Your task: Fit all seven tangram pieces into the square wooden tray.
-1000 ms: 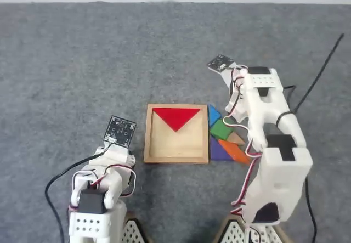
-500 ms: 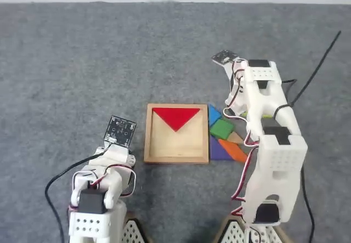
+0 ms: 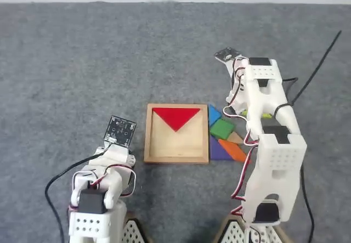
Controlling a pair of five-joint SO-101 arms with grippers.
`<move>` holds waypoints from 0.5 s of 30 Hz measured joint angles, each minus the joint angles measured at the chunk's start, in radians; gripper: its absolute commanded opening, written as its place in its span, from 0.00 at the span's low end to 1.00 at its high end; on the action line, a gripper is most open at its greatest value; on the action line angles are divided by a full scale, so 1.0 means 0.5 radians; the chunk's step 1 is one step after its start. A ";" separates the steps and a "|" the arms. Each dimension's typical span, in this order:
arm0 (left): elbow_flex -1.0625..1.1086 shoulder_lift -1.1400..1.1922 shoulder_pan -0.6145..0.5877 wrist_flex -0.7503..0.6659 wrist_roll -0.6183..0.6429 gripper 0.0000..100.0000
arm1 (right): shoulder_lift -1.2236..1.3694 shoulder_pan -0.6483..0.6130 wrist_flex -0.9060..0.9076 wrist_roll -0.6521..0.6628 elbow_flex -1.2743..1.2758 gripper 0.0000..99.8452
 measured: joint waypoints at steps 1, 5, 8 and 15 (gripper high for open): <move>0.000 0.000 0.000 0.000 0.000 0.01 | -0.015 -0.009 0.018 -0.003 0.003 0.25; 0.000 0.000 0.000 0.000 0.000 0.01 | -0.126 -0.061 0.107 -0.009 0.003 0.25; 0.000 0.000 0.000 0.000 0.000 0.01 | -0.230 -0.110 0.178 -0.015 0.003 0.25; 0.000 0.000 0.000 0.000 0.000 0.01 | -0.540 -0.374 0.387 -0.015 0.003 0.26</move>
